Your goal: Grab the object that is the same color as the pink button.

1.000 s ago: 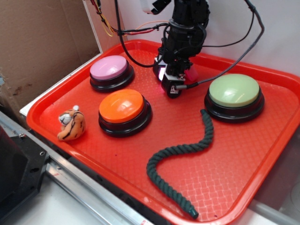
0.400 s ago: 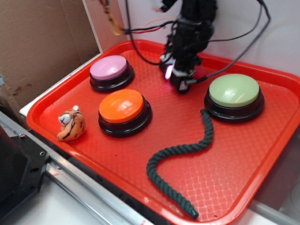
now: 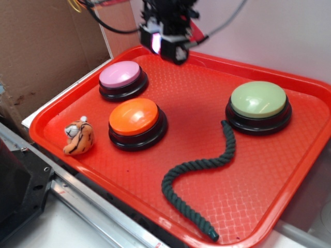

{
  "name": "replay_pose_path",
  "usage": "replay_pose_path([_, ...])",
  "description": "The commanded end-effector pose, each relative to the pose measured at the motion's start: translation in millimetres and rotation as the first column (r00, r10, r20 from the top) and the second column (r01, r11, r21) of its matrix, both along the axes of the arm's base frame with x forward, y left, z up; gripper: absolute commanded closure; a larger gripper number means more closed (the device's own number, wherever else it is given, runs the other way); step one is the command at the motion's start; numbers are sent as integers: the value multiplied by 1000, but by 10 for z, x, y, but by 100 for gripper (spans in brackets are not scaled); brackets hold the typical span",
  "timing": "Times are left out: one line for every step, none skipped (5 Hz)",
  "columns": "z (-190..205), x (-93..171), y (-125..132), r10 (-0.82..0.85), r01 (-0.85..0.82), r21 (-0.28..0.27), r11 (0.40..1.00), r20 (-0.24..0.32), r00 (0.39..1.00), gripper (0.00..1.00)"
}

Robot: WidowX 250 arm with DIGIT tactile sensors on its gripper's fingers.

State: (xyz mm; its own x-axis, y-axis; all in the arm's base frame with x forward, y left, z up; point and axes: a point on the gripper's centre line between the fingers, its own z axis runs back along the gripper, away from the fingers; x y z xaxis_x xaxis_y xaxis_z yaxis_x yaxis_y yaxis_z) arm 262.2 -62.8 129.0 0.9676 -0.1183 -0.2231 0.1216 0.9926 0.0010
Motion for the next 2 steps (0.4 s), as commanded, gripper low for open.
replay_pose_path([800, -310, -233, 34, -43, 75, 996, 121, 992, 100])
replay_pose_path([832, -398, -241, 72, -82, 87, 993, 119, 990, 100])
